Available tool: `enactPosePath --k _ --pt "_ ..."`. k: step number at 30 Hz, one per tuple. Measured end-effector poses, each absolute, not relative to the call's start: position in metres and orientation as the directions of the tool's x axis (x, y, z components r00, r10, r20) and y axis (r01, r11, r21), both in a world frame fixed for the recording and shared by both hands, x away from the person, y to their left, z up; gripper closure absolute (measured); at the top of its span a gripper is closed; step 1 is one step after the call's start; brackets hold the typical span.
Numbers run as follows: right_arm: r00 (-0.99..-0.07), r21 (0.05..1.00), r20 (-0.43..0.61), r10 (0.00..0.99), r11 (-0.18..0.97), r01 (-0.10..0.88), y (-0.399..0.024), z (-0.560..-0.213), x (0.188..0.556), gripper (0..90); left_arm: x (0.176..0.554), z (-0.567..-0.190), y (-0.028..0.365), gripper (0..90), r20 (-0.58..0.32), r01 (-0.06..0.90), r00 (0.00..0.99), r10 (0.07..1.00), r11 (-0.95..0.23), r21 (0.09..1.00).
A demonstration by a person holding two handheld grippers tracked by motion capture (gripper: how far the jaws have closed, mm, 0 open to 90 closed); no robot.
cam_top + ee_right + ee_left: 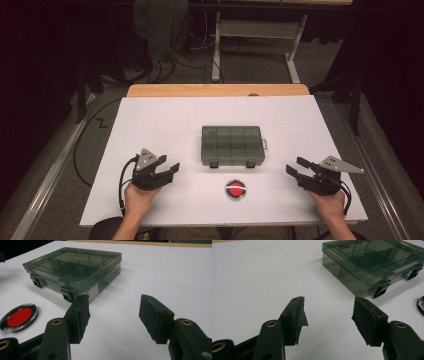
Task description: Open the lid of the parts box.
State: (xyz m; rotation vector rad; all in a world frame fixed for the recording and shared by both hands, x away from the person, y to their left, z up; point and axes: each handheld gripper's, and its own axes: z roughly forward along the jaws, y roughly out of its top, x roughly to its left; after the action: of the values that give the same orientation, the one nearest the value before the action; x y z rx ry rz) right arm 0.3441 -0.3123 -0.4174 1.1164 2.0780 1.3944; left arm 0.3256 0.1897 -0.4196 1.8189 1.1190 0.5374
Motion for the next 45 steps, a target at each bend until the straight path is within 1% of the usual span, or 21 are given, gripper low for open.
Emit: enactPosePath --k 13,22,45 --pt "-0.613 0.896 0.101 0.783 0.196 0.399 -0.306 -0.417 0.349 43.6 0.331 -0.417 0.184 42.5 -0.089 0.464 0.517 0.851 -0.192 0.865" --pt "-0.627 0.9 0.072 0.776 0.22 0.376 -0.297 -0.415 0.351 44.0 0.336 -0.415 0.176 41.8 -0.083 0.457 0.538 0.839 -0.207 0.865" --pt "-0.648 0.894 0.087 0.757 0.228 0.387 -0.285 -0.415 0.364 45.2 0.346 -0.414 0.16 41.8 -0.081 0.456 0.567 0.82 -0.23 0.86"
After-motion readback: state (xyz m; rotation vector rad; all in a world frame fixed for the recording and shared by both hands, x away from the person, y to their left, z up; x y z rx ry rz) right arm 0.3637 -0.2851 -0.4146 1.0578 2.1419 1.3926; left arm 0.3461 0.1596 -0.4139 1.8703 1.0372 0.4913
